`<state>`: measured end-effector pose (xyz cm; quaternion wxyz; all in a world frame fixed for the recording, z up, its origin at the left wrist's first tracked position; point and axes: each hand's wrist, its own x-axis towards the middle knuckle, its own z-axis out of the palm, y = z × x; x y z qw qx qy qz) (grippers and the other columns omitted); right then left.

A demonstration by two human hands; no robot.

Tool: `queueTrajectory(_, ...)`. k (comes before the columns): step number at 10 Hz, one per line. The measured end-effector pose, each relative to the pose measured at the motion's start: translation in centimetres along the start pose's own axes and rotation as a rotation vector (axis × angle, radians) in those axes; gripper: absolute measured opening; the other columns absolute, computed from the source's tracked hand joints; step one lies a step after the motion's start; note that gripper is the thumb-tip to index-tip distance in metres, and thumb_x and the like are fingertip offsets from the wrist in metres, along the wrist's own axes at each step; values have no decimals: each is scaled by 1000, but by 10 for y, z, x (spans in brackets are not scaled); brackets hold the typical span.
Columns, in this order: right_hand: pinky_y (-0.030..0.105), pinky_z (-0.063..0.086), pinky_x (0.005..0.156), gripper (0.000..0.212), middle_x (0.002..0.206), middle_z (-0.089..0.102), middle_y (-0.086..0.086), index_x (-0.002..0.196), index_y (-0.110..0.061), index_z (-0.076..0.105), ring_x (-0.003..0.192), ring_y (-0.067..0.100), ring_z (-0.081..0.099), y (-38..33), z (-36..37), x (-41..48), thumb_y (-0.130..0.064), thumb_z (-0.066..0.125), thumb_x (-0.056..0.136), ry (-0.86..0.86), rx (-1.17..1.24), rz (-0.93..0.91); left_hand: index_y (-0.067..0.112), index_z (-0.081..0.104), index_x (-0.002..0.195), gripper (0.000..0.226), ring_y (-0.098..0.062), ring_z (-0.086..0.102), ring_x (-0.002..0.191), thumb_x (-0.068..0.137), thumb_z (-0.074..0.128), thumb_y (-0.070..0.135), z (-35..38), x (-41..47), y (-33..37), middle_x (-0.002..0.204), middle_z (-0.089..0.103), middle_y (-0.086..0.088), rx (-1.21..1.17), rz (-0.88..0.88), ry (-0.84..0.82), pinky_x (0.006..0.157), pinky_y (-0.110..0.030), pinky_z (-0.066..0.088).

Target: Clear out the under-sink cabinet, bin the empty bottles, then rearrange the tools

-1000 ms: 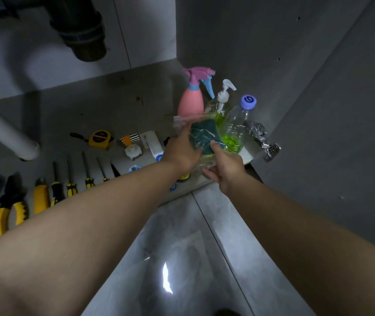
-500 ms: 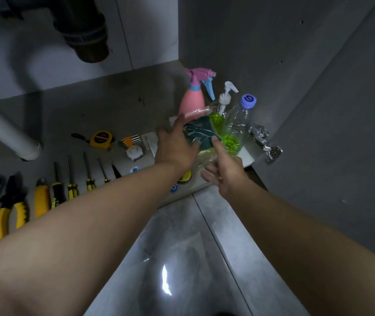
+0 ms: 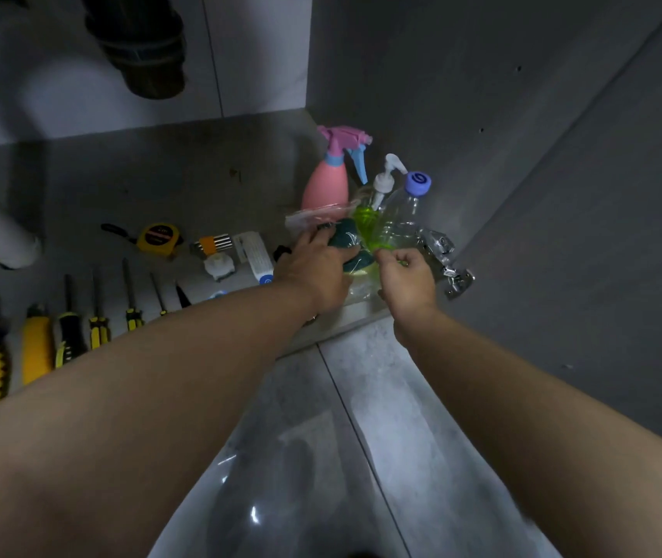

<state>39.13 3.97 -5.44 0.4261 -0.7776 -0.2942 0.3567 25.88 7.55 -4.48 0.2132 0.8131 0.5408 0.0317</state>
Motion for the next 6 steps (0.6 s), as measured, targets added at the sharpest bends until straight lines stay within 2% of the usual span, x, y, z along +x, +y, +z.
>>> queueTrajectory(1,45,57,84,12,100,65,6,89,-22,62,84,21,61,1,-1,1,-34,64,87,3,26,-7,44,36,153,57,-26,6,154,99,55,44,-3,2,0,168,10,2,19,-5,-35,119,-54,28)
queueTrajectory(2,33,46,70,11,79,60,-3,91,-25,60,74,18,55,3,-4,2,-35,63,88,-29,23,1,44,32,155,58,-27,3,155,101,53,44,-3,6,0,169,6,2,19,-17,-64,120,-54,25)
queueTrajectory(3,38,48,82,13,85,61,-3,91,-26,58,80,19,56,1,-8,0,-37,63,88,-63,-21,0,40,27,157,62,-28,-3,156,101,52,44,-2,7,0,170,1,-2,-5,5,-87,122,-56,21)
queueTrajectory(4,32,45,71,17,86,60,-2,91,-21,58,77,15,55,-1,-16,-9,-36,65,88,-71,-45,-16,42,27,157,68,-27,-2,156,96,59,47,-5,-2,-8,170,4,-1,-59,35,-23,121,-58,22)
queueTrajectory(5,31,41,67,18,76,56,-2,81,-22,54,72,17,52,-6,-21,-30,-34,65,88,-139,-68,-26,37,39,153,65,-28,15,153,93,64,41,-23,-23,-17,165,22,2,-88,74,67,120,-50,30)
queueTrajectory(6,32,45,72,16,84,60,0,81,-21,55,82,20,57,-11,-24,-48,-31,66,87,-222,-193,-28,30,53,145,53,-29,30,146,93,65,32,-38,-42,-23,158,37,-2,-113,77,111,120,-42,29)
